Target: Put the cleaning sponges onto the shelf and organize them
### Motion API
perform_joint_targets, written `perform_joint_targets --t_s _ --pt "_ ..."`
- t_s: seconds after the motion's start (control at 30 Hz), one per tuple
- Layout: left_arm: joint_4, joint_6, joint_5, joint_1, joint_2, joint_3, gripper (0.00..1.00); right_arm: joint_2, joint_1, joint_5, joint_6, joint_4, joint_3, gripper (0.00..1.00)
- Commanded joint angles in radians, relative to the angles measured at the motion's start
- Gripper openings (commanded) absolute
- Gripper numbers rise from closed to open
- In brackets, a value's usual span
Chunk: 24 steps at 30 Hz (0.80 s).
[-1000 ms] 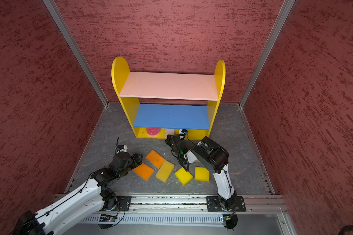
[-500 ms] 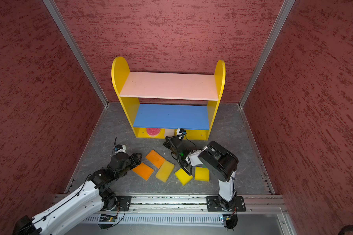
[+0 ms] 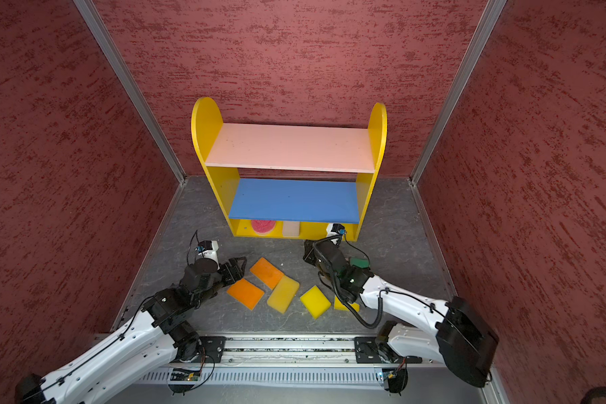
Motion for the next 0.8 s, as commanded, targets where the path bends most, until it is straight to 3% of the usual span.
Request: perform_joint_targets --t_s 0.0,0.2,0.37,0.43,0.5,0.63,0.7,0.77 --pt "0.117 0.081 0.035 -0.018 0.094 0.052 0.8 -0.099 0.025 0.107 0.11 -0.324 -0.042 0.27" --pt "0.27 0.158 0.126 -0.057 0.299 0.132 0.8 -0.197 0.03 0.128 0.216 -0.535 -0.062 0.33" --pt "0.364 0.179 0.215 -0.064 0.438 0.175 0.83 -0.231 0.03 0.146 0.266 -0.685 -0.05 0.45" --pt "0.387 0.179 0.238 -0.065 0.486 0.189 0.86 -0.229 0.028 0.145 0.28 -0.697 -0.054 0.5" --pt "0.4 0.176 0.258 -0.066 0.526 0.204 0.99 -0.22 0.028 0.15 0.29 -0.693 -0.062 0.57" --pt "0.408 0.188 0.294 -0.068 0.588 0.243 1.0 -0.213 0.027 0.16 0.273 -0.584 -0.103 0.63" --pt "0.407 0.196 0.301 -0.066 0.607 0.256 1.0 -0.197 0.016 0.153 0.261 -0.542 -0.109 0.99" --pt "0.397 0.198 0.301 -0.065 0.624 0.271 1.0 -0.175 0.004 0.139 0.233 -0.505 -0.107 0.99"
